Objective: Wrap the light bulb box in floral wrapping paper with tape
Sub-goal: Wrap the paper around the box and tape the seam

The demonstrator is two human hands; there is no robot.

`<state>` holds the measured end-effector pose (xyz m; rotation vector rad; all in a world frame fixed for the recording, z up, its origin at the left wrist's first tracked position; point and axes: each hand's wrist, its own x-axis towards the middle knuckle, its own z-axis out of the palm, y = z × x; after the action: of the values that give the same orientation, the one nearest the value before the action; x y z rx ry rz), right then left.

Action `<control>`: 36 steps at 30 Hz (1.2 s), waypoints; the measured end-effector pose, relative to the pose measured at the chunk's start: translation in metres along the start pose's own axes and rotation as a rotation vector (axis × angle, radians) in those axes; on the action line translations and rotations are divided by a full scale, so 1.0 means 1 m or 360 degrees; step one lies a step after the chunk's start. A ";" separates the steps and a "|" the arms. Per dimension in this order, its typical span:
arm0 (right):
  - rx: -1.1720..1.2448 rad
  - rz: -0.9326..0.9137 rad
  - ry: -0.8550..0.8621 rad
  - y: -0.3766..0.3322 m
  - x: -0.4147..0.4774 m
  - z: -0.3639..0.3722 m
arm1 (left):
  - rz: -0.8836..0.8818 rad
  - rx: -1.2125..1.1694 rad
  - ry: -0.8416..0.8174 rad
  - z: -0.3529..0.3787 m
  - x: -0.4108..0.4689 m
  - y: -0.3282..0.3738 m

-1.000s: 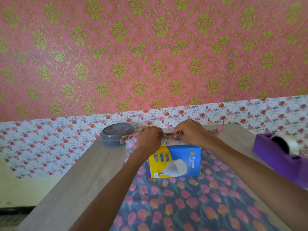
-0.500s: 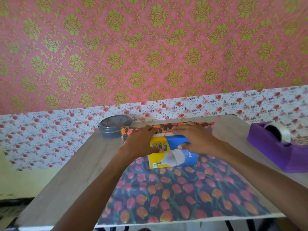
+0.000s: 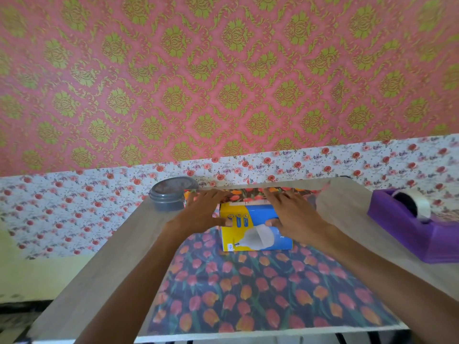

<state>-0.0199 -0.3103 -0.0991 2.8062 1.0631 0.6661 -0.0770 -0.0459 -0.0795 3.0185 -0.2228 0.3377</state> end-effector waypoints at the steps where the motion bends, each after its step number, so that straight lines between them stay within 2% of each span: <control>1: -0.0019 -0.0008 -0.0019 0.000 0.002 -0.001 | 0.0043 0.0109 0.0040 0.000 0.002 -0.006; 4: -0.0087 -0.0038 -0.0077 -0.001 0.009 -0.002 | 0.0111 0.0442 0.0158 -0.001 0.007 -0.017; 9: -0.0065 -0.0019 -0.0028 -0.001 0.012 -0.002 | -0.0057 0.0728 0.0510 0.005 0.015 -0.019; 16: -0.0027 -0.0007 0.0028 0.001 0.009 0.000 | -0.0137 0.0995 0.0452 -0.006 0.029 -0.028; 22: 0.0021 -0.0004 0.0066 0.004 0.010 0.007 | -0.0455 0.0965 0.0225 -0.033 0.020 -0.048; 26: 0.0044 0.0005 0.0044 0.005 0.012 0.008 | -0.0951 0.0825 0.0366 -0.025 0.017 -0.040; 28: 0.0034 -0.0004 0.0051 0.005 0.012 0.008 | -0.0855 0.0725 0.0577 -0.027 0.020 -0.028; 30: 0.0037 -0.0016 0.0082 0.007 0.012 0.010 | -0.0448 0.0543 0.0784 -0.030 0.029 -0.008; 31: 0.0041 -0.0020 0.0096 0.007 0.012 0.010 | -0.0246 0.0405 0.0752 -0.030 0.033 0.004; 33: 0.0047 -0.0027 0.0129 0.008 0.012 0.011 | -0.0031 0.0220 0.0482 -0.025 0.042 0.025; 36: 0.0053 -0.0044 0.0137 0.008 0.013 0.009 | -0.0079 0.0026 0.0047 -0.012 0.057 0.027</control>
<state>-0.0029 -0.3072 -0.1007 2.8087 1.1349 0.7797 -0.0288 -0.0792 -0.0525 3.0268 -0.1429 0.3811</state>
